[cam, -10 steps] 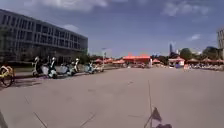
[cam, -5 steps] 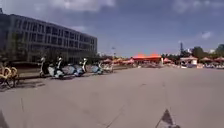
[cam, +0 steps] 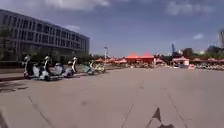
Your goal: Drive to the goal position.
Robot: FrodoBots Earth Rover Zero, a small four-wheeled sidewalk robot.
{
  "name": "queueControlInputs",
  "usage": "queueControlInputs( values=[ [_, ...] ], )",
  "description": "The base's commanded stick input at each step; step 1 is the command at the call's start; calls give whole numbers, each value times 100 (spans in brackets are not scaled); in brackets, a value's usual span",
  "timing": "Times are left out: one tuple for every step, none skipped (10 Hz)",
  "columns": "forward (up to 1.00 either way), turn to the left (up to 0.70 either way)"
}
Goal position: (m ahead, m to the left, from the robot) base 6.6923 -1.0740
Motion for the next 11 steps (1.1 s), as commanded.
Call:
queueControlInputs(
  values=[
    [100,-27],
    [100,-27],
    [100,-21],
    [100,-6],
    [100,0],
    [100,0],
    [100,0],
    [100,0],
    [100,-27],
    [100,-27],
    [100,-27]
  ],
)
